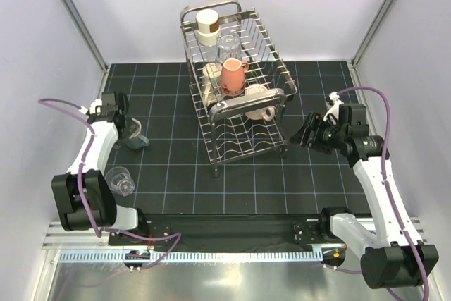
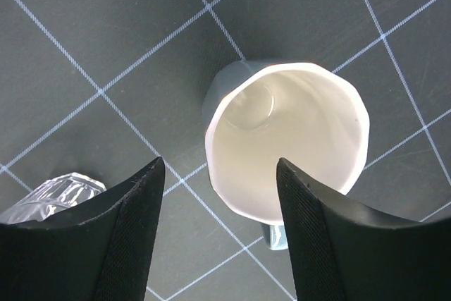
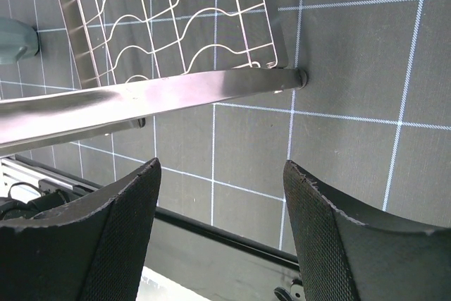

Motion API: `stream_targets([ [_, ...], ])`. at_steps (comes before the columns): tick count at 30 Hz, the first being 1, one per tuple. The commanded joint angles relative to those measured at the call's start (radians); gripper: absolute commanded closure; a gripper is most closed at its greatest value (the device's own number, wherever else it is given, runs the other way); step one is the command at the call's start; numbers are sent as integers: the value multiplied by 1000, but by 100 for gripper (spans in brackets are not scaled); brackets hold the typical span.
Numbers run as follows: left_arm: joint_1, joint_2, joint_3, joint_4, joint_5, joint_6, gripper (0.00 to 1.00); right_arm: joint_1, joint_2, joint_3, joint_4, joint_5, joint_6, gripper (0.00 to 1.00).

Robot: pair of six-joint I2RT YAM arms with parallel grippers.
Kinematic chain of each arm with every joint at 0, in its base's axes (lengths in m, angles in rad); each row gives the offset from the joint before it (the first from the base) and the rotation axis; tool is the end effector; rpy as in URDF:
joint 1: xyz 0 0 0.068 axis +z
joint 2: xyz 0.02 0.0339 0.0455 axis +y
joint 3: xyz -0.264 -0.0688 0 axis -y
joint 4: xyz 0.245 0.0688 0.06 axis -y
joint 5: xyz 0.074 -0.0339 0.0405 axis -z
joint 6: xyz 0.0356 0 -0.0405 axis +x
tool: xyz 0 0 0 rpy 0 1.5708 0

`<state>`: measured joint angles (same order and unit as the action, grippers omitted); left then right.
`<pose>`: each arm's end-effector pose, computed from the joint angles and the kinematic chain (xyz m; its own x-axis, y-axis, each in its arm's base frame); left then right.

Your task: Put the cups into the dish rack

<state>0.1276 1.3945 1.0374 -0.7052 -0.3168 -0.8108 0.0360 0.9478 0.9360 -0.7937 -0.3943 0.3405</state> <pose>0.2731 0.0462 0.2498 -0.4002 -0.7458 -0.5326 -0.8149 0.5554 -0.1654 0.1851 0.0204 0.3079 -0.7793 0.2805 -0.5605 -0.0413 0.8693 0.4925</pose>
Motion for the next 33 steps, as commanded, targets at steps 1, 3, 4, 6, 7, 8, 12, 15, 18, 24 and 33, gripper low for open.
stream_targets([
  [1,13,6,-13,44,1,-18,37,2,-33,17,19,17,11,28],
  [3,24,12,-25,52,19,-21,41,1,-40,18,17,20,14,29],
  [4,27,12,-31,56,28,-21,43,1,-41,23,16,20,20,29],
  [6,30,15,-42,64,36,-19,48,2,-49,27,8,15,25,29],
  [7,30,15,-43,62,41,-19,51,2,-52,33,7,17,29,29],
  [8,33,15,-45,65,44,-18,54,2,-56,38,5,14,31,28],
  [12,37,15,-48,75,62,-11,71,2,-63,72,-6,5,43,29],
  [15,40,14,-46,78,82,-4,84,2,-66,107,-10,-15,63,28],
  [18,40,3,-43,81,102,-1,99,1,-73,141,-9,-37,86,29],
  [24,40,-87,9,82,174,10,99,2,-84,231,-32,-44,104,28],
  [33,40,-317,226,42,297,-51,100,2,-104,443,-65,-66,137,28],
])
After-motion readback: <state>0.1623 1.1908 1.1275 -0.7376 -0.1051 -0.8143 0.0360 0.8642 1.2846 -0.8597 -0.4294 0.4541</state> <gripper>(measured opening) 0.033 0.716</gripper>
